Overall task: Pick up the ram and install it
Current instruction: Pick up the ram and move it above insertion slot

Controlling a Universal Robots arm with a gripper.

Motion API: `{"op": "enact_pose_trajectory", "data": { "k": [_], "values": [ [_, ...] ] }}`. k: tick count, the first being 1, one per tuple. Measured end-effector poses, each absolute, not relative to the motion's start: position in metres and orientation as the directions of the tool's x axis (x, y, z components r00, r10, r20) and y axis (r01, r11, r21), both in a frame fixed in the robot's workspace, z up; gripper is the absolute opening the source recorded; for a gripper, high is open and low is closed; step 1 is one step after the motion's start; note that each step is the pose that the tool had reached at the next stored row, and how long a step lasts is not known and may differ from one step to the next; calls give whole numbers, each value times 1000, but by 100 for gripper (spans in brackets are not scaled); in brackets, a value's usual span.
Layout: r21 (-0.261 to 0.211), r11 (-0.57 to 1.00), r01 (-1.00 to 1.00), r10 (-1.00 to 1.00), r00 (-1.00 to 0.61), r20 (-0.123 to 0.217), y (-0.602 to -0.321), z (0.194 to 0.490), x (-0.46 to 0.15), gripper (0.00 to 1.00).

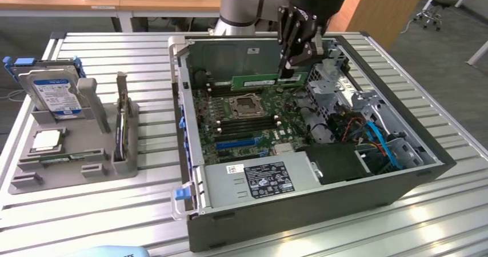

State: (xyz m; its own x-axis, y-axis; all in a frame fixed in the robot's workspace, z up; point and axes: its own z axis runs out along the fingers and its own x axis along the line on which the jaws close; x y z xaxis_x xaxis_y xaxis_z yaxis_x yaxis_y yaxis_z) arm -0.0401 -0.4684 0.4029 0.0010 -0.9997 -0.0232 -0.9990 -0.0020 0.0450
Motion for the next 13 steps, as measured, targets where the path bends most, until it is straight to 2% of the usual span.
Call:
{"op": "enact_pose_trajectory", "data": {
  "k": [13],
  "values": [
    [45, -2, -999, -1000, 1, -24, -448, 401, -40, 11]
  ]
}}
